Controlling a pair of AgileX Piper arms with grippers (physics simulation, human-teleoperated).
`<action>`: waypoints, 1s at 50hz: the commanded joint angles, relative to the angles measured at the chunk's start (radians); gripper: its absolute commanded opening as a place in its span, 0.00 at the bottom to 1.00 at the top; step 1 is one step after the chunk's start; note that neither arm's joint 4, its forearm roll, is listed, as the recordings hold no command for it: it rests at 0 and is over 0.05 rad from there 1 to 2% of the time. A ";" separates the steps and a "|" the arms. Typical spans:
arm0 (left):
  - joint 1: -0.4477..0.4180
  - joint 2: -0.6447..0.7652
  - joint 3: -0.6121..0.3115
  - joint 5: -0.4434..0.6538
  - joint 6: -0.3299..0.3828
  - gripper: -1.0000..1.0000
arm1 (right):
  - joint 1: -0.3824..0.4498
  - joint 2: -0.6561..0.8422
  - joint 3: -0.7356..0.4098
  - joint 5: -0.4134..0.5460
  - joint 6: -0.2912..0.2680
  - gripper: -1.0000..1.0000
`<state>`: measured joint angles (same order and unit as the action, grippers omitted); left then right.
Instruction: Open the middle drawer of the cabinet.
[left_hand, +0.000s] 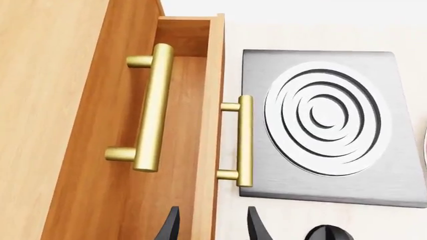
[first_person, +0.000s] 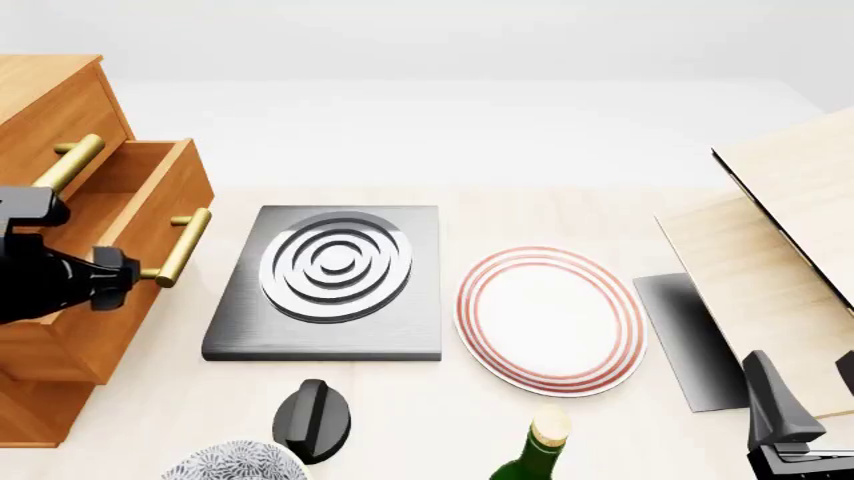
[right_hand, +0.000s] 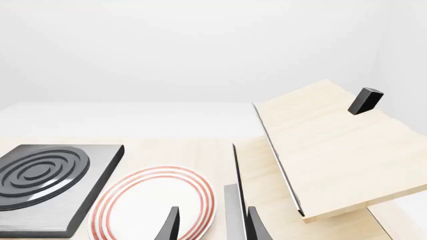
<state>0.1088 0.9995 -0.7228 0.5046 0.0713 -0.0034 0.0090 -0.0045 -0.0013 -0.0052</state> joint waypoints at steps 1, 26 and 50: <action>-0.006 -0.017 -0.015 0.016 0.000 1.00 | 0.000 0.000 0.000 0.000 0.000 1.00; -0.076 -0.002 -0.007 0.022 -0.032 1.00 | 0.000 0.000 0.000 0.000 0.000 1.00; -0.110 -0.005 -0.001 0.025 -0.033 1.00 | 0.000 0.000 0.000 0.000 0.000 1.00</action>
<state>0.0250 1.0246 -0.7120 0.5073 0.0309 -0.0034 0.0090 -0.0045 -0.0013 -0.0052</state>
